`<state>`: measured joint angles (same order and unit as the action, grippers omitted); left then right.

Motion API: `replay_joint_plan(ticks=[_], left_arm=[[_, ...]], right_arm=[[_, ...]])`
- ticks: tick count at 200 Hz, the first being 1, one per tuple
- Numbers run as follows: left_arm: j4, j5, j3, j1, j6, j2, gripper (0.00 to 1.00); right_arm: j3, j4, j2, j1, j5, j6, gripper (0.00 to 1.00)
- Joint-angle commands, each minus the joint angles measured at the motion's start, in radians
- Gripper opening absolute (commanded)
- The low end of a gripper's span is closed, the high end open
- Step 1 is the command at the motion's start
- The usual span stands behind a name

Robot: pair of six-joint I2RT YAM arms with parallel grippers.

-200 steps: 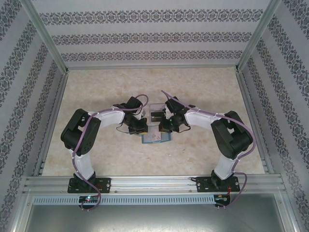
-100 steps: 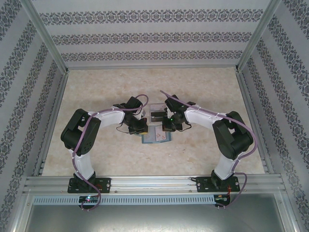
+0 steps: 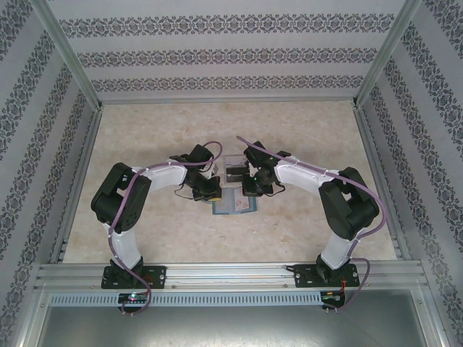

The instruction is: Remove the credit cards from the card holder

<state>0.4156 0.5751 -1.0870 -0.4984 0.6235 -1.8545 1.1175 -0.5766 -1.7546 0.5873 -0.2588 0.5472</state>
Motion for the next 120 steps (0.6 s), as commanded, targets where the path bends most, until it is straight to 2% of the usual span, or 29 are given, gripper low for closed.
replay_joint_plan(ticks=[1,32,120], left_arm=[[0.066,-0.048,0.005,-0.018,-0.018,-0.035,0.0],[0.065,-0.048,0.005,-0.017,-0.018,-0.036,0.0],[0.063,-0.043,0.001,-0.017,-0.022,-0.041,0.0]], right_arm=[[0.018,-0.013,0.016,0.021,-0.008,0.018,0.03],[0.004,0.039,0.021,0.028,-0.075,0.058,0.13],[-0.022,0.073,0.032,0.036,-0.117,0.093,0.16]])
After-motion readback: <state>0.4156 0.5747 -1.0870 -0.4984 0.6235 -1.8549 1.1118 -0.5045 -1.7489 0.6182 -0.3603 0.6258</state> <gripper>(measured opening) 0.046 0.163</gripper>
